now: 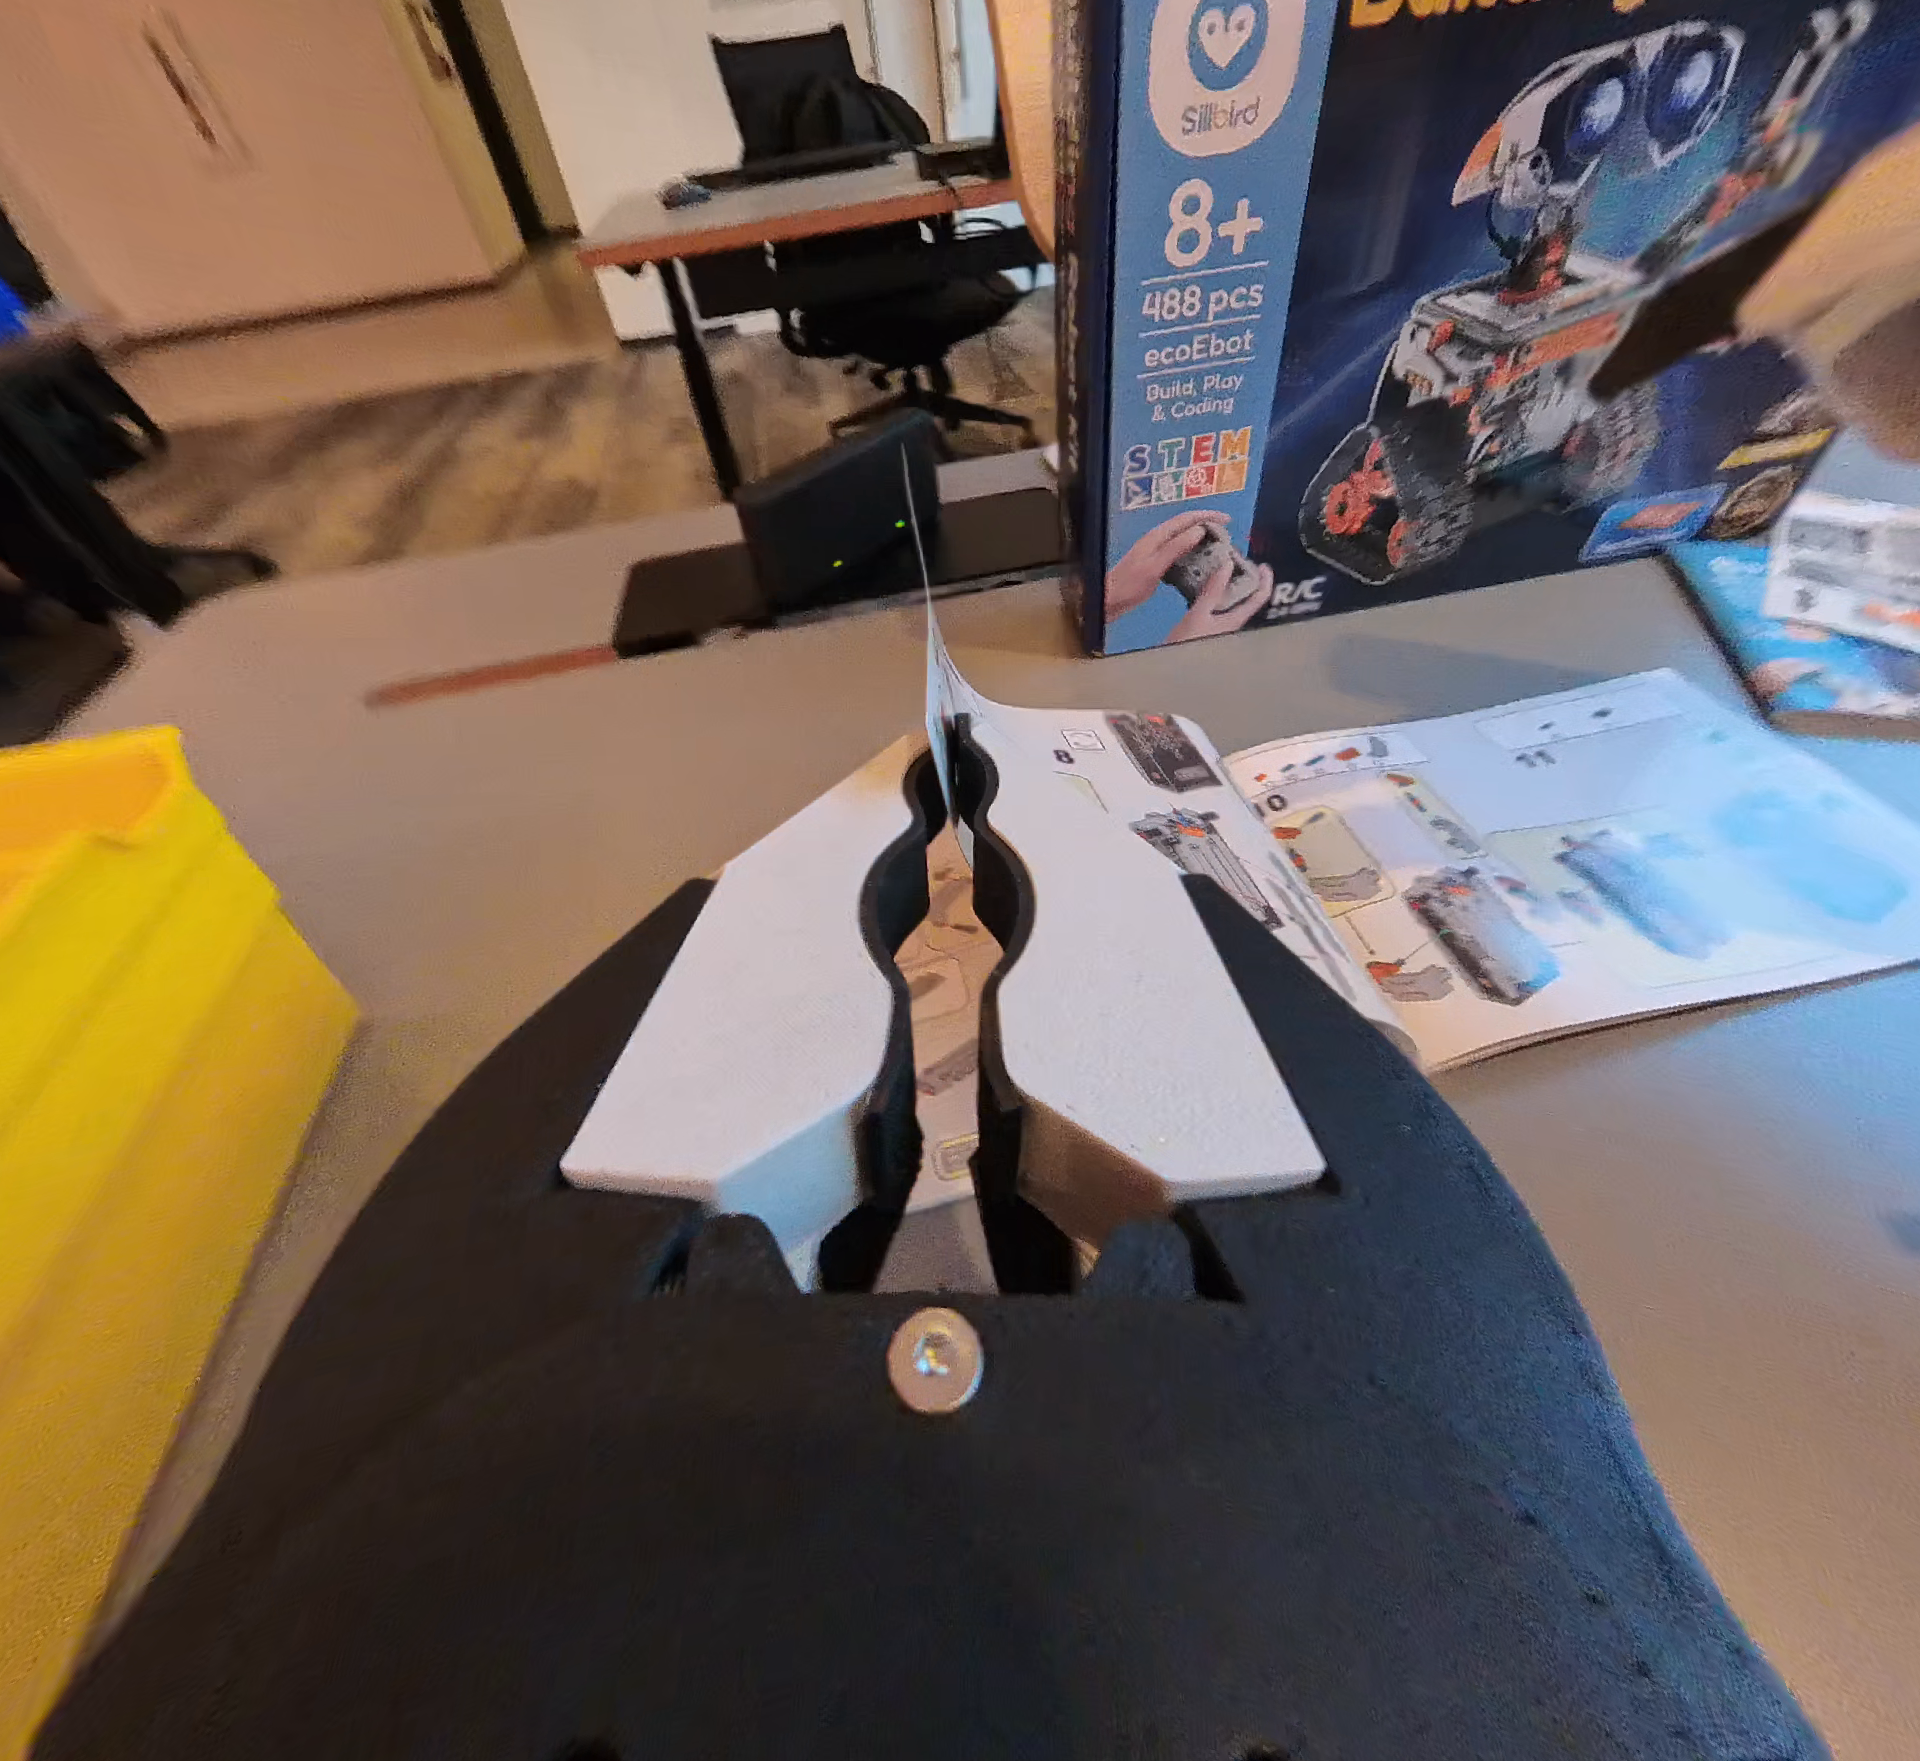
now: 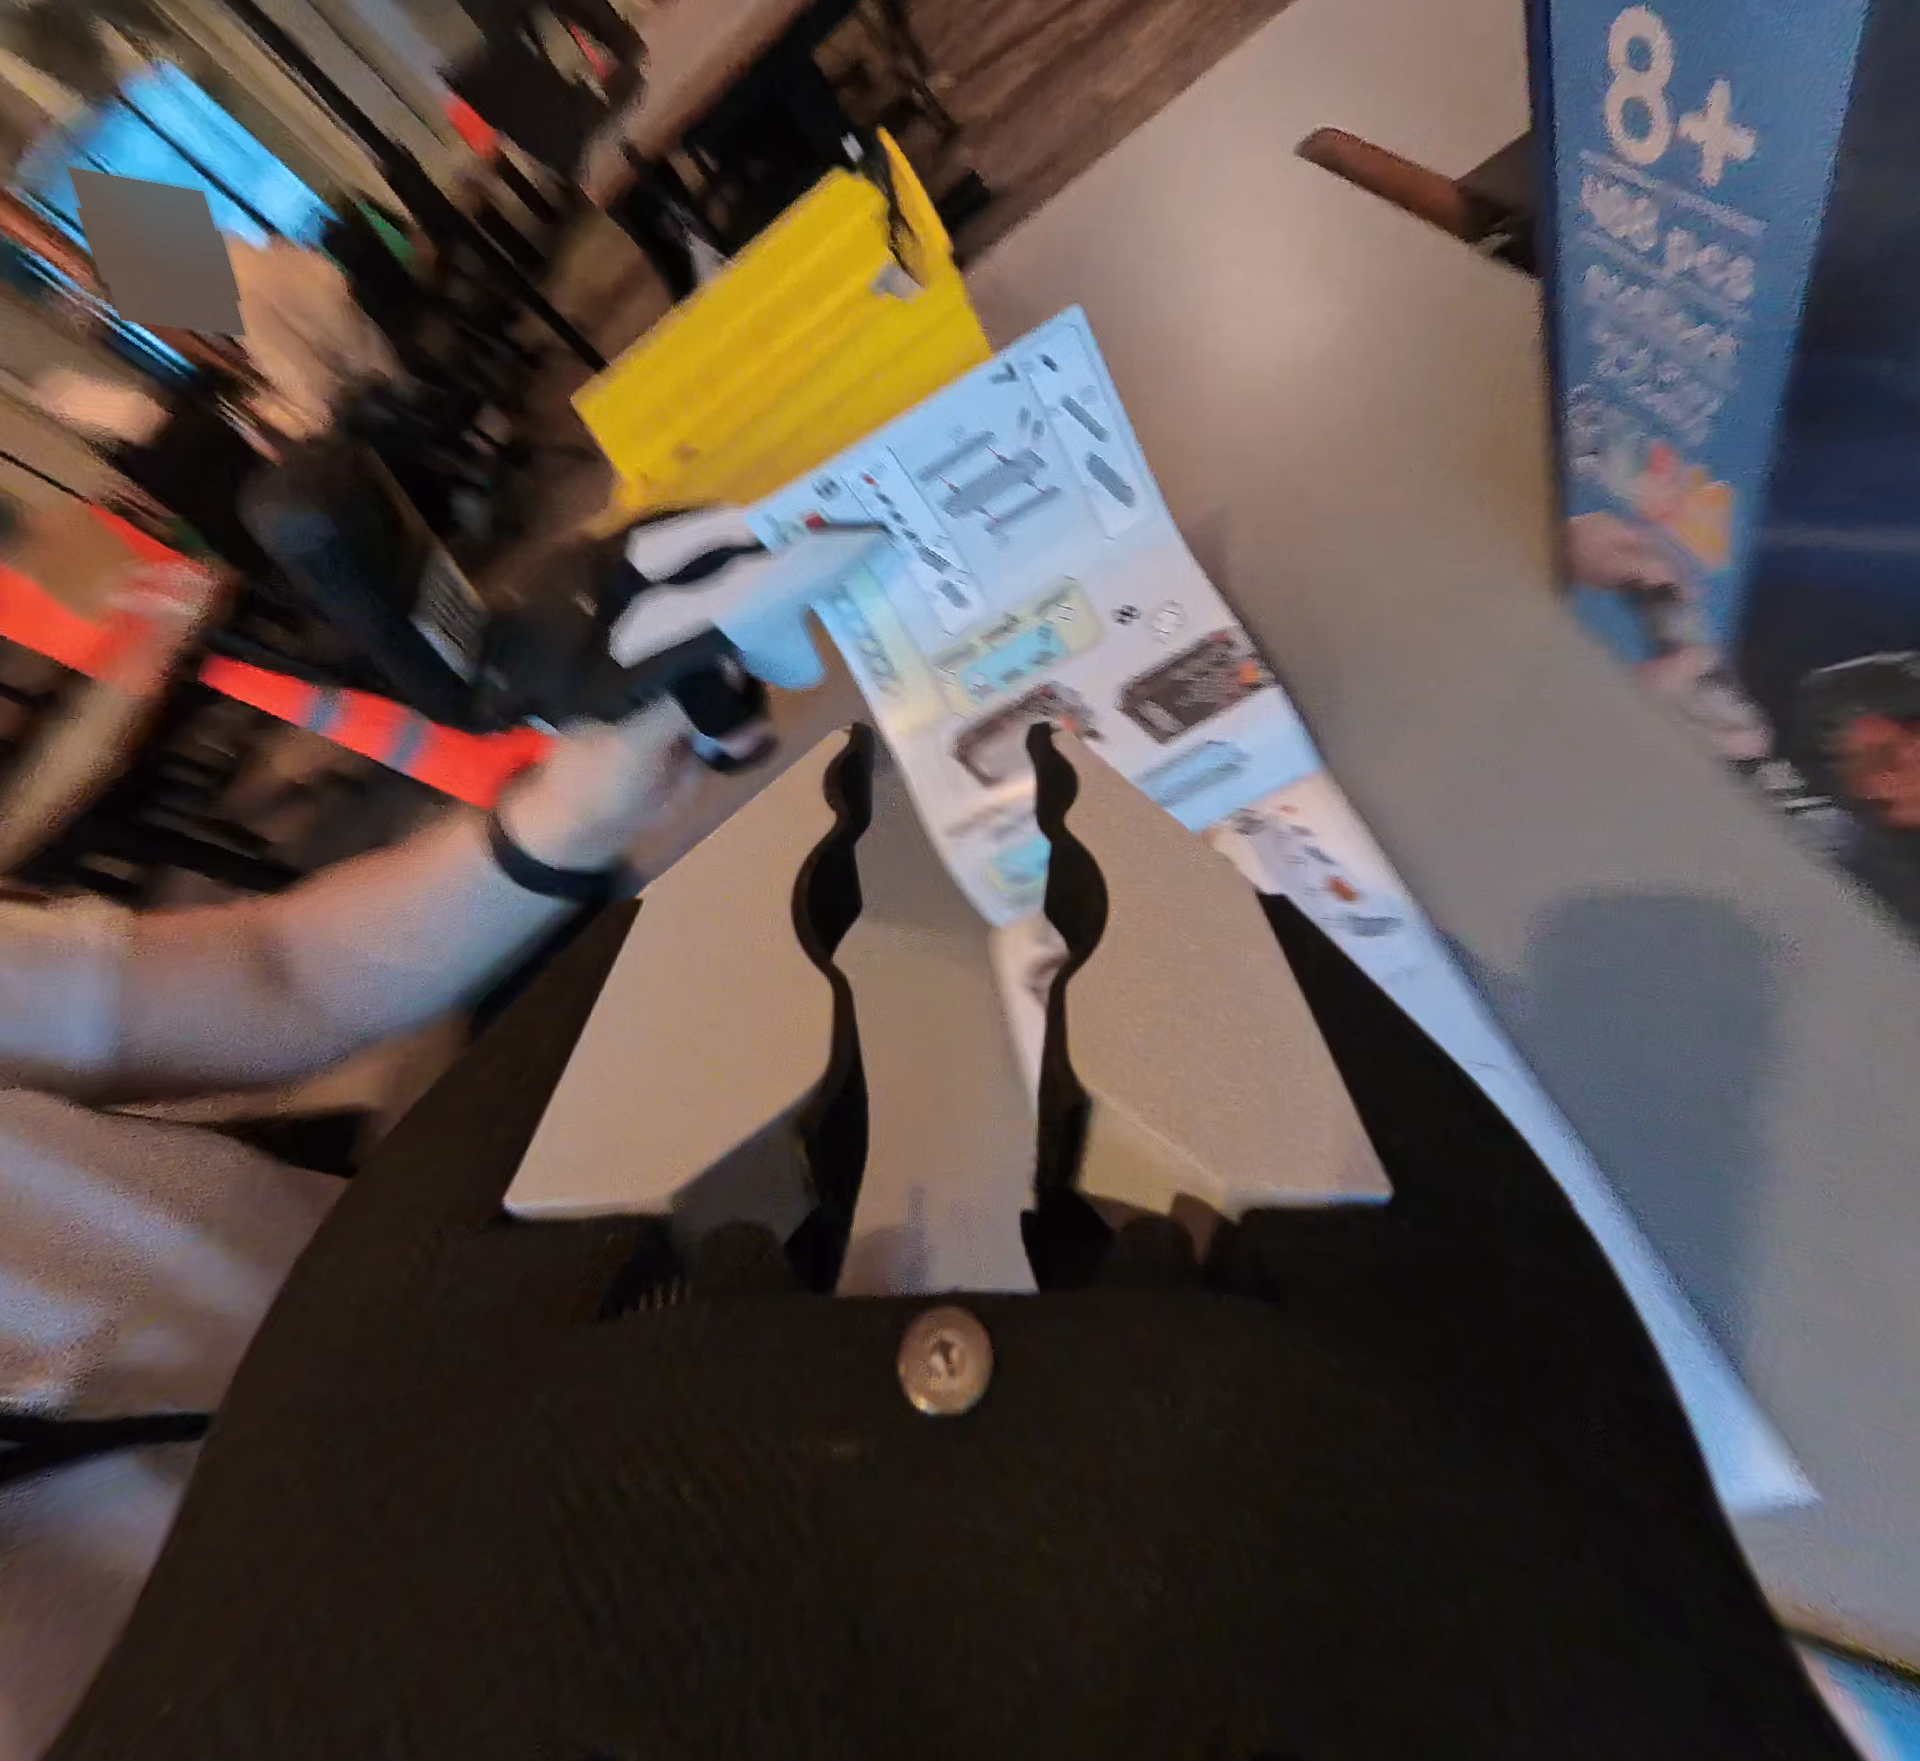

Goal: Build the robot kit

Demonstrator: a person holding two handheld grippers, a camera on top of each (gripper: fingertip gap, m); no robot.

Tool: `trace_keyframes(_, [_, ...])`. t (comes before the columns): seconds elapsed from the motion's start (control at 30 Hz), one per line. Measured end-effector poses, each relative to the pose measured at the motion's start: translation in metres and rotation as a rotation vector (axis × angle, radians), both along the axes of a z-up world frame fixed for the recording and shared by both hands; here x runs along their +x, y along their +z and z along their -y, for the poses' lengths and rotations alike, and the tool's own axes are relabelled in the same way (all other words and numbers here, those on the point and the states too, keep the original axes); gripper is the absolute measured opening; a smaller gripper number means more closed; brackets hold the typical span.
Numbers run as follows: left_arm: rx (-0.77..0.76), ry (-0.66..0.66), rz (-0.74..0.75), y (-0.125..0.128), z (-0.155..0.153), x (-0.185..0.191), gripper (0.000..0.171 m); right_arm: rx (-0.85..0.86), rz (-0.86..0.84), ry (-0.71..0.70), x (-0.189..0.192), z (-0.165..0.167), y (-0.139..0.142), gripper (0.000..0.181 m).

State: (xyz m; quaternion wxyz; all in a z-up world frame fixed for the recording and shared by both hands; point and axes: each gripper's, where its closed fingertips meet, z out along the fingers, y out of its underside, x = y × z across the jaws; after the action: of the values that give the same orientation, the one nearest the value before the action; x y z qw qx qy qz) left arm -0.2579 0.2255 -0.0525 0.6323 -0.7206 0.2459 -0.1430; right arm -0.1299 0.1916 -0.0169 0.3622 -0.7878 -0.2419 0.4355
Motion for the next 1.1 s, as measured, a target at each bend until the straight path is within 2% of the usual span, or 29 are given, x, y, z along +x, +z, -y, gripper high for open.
trace_keyframes(0.07, [-0.055,-0.01,0.068,-0.005,-0.003,-0.004,0.0,0.132,0.214,0.054,-0.001,-0.002,-0.016,0.037])
trace_keyframes(0.13, [-0.105,-0.006,0.116,-0.009,-0.006,-0.008,0.0,0.294,0.402,0.201,-0.02,0.002,-0.024,0.037])
trace_keyframes(0.2, [-0.14,0.029,0.138,-0.014,-0.01,-0.015,0.0,0.423,0.573,0.332,-0.038,0.001,-0.039,0.024])
trace_keyframes(0.27, [-0.149,0.037,0.149,-0.016,-0.012,-0.018,0.0,0.436,0.668,0.417,-0.054,-0.005,-0.059,0.01])
trace_keyframes(0.33, [-0.152,0.046,0.134,-0.018,-0.013,-0.02,0.0,0.376,0.664,0.463,-0.071,-0.008,-0.076,0.002])
trace_keyframes(0.43, [-0.148,0.055,0.111,-0.02,-0.014,-0.022,0.0,0.308,0.631,0.487,-0.085,-0.016,-0.093,0.002])
trace_keyframes(0.53, [-0.139,0.071,0.097,-0.019,-0.016,-0.026,0.005,0.283,0.624,0.498,-0.091,-0.024,-0.102,0.002])
trace_keyframes(0.83, [-0.177,0.061,0.074,-0.025,-0.02,-0.037,0.0,0.241,0.644,0.536,-0.099,-0.023,-0.123,0.002])
trace_keyframes(1.1, [-0.163,0.159,-0.151,-0.04,-0.027,-0.058,0.002,0.227,0.663,0.538,-0.095,-0.023,-0.131,0.002])
